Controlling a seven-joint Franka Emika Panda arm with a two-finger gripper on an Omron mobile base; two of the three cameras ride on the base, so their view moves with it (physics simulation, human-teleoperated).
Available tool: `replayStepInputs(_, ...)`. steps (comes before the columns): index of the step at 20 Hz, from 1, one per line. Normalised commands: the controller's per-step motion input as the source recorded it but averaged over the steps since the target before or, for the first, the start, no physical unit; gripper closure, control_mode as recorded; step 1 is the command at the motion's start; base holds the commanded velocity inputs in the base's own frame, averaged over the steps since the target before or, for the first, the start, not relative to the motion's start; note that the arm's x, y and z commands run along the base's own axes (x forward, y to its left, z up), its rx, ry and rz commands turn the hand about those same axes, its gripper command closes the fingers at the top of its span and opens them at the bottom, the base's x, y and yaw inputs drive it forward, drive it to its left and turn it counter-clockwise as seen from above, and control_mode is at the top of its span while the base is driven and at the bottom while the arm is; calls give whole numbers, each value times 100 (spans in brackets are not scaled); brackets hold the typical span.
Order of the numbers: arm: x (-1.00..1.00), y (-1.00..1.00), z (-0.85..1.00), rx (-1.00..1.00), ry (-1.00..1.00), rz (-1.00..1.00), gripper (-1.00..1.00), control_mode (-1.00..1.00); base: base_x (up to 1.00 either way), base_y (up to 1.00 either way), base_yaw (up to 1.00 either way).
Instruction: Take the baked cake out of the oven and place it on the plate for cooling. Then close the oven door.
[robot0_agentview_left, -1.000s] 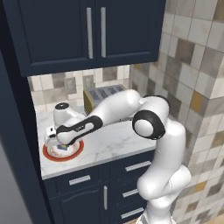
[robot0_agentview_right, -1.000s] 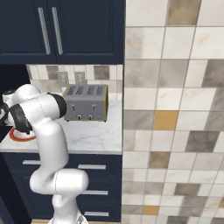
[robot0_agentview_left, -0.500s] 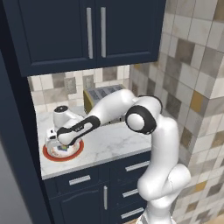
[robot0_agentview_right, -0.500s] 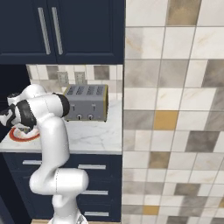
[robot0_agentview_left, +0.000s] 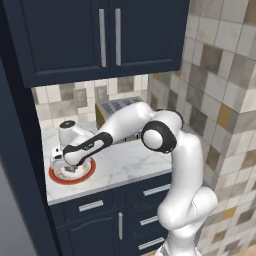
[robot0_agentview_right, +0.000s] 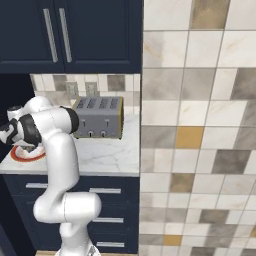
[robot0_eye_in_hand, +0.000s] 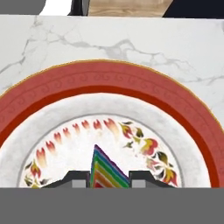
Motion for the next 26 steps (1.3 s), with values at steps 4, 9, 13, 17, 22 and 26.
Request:
replayStepInputs(4,-3,-9,6,0,0,-1,-100,-100,0,0,0)
replayStepInputs(9,-4,-12,24,0,0,0,-100,-100,0,0,0)
replayStepInputs(13,-27,-29,26,1,0,0,-100,-100,0,0,0)
replayStepInputs(17,-52,-31,13,3,-2,0,-100,-100,0,0,0)
replayStepInputs(22,-63,-41,11,9,-6,0,-100,-100,0,0,0)
replayStepInputs(26,-64,-57,8,14,-4,0,-100,-100,0,0,0)
